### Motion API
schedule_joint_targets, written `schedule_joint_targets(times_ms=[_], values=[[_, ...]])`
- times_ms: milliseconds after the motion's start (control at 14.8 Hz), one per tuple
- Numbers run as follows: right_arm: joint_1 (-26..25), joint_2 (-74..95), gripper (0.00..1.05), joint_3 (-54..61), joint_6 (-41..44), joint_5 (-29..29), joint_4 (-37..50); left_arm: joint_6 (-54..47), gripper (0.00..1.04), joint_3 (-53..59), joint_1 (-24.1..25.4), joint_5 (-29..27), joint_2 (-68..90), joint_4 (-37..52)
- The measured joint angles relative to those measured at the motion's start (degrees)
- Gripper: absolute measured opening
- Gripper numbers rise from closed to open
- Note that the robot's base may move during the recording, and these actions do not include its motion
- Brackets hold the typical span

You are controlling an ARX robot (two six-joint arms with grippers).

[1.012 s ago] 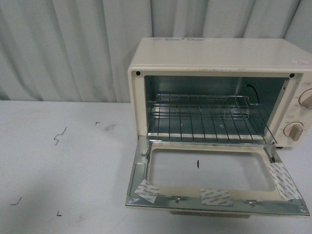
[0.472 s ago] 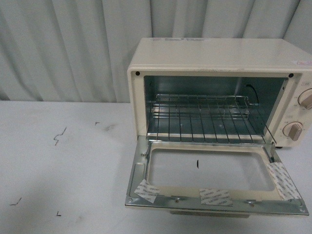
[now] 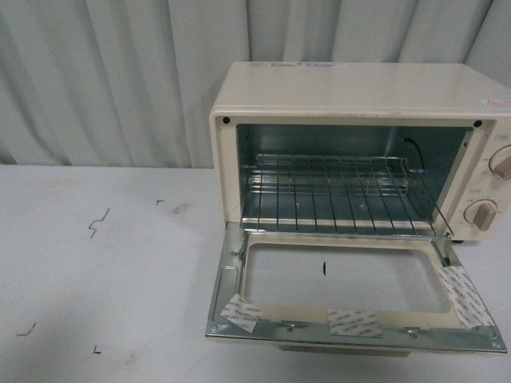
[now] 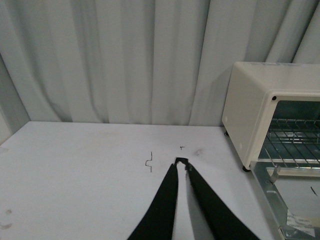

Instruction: Open oven

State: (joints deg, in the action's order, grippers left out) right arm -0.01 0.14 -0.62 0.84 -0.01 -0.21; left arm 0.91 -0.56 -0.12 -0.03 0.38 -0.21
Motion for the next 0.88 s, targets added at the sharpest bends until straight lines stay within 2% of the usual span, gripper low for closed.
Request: schedule_joint_targets(times_ms=[472, 877], values=[[0.0, 0.0, 0.98, 0.0, 0.0, 0.0, -0.02, 0.0, 0.98, 0.0, 0.0, 0.02, 0.0, 0.0], [0.0, 0.0, 0.98, 0.0, 0.0, 0.02, -0.02, -0.04, 0.98, 0.0, 0.0, 0.02, 0.0, 0.0]])
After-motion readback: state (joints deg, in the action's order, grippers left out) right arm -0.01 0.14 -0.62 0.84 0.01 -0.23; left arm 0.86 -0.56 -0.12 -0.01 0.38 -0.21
